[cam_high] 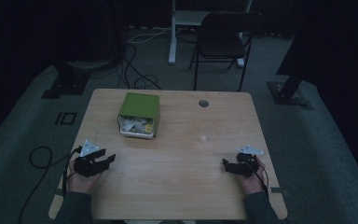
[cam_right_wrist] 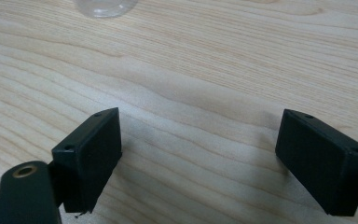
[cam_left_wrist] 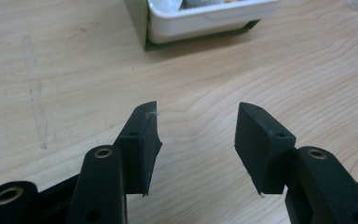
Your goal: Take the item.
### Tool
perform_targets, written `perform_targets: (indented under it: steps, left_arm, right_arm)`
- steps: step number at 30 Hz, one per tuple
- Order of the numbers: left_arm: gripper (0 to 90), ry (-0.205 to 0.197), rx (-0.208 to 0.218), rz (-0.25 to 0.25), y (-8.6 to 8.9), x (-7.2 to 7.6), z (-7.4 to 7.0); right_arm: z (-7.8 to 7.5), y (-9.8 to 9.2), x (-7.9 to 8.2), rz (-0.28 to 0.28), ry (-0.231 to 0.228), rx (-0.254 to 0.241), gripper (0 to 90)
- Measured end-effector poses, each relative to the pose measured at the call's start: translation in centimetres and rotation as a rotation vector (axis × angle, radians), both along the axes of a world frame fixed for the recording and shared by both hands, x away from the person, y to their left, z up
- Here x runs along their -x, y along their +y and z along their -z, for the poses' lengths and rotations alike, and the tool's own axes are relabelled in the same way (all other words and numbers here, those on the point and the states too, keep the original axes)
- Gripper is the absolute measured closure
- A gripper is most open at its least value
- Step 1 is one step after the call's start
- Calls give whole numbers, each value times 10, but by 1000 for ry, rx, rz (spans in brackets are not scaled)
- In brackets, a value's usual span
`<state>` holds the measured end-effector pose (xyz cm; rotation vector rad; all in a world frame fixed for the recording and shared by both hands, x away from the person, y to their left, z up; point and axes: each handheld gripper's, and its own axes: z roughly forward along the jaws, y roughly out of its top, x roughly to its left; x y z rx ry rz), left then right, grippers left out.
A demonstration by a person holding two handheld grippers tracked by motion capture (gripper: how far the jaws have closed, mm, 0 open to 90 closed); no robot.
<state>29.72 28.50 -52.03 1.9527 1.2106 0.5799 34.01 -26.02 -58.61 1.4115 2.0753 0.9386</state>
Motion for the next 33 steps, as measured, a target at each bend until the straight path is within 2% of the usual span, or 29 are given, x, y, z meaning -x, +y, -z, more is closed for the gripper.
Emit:
perform_targets:
  steps: [10, 11, 18, 24, 33]
  left_arm:
    - [503, -16, 14, 12, -7, -6, -6]
    - [503, -19, 29, 21, -10, -7, -9]
    - [506, -33, 21, 34, -17, -12, -15]
    - [525, -38, 27, 46, -21, -18, -14]
    - [524, -45, 14, 62, -28, -25, -17]
  right_arm:
    - [0, 0, 0, -2, -1, 1, 140]
    - [0, 0, 0, -2, -1, 1, 140]
    - [0, 0, 0, -3, -1, 1, 140]
    - [0, 0, 0, -3, -1, 1, 140]
    - [0, 0, 0, -3, -1, 1, 140]
